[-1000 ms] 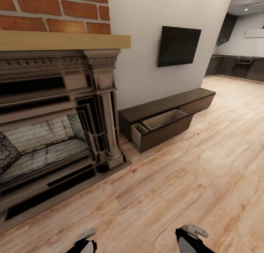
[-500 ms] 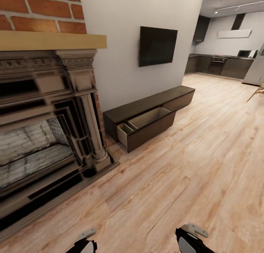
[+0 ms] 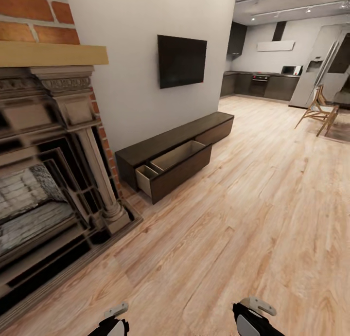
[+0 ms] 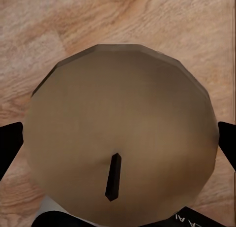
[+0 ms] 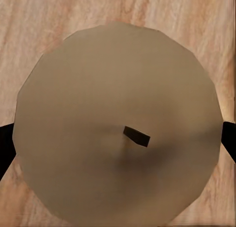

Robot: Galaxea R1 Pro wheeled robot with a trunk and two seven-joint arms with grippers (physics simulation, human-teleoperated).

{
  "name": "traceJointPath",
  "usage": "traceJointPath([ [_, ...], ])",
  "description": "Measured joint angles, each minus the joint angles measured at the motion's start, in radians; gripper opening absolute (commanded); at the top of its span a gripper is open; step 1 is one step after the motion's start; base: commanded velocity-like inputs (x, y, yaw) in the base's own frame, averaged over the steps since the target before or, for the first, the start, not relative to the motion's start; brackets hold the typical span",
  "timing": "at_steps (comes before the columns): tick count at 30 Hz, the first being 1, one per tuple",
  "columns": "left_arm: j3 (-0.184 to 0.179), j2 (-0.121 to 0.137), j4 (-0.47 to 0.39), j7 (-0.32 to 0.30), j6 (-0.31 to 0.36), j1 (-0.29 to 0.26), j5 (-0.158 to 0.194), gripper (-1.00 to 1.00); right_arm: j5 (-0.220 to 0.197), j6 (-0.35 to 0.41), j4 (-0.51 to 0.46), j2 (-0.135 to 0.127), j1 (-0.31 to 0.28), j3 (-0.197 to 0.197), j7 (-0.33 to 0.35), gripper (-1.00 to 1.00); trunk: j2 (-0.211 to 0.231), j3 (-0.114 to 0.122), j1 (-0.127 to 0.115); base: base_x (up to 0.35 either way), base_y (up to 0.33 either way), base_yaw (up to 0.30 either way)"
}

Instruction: Place each of the two pumpkins and all three candles from the living room inside a cabinet in the living room (use any cabinet), then make sure every cabinet is closed, and position the cauldron so it is next to a table in the living room.

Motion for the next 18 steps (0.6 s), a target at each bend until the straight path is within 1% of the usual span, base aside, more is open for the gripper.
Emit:
traceJointPath([
  [18, 0.000, -0.002, 0.000, 0.000, 0.000, 0.001, -0.001, -1.00, 0.000, 0.000, 0.000, 0.000, 0.000, 0.000, 0.000, -1.00, 0.000, 0.000, 0.000, 0.000, 0.000, -0.279],
])
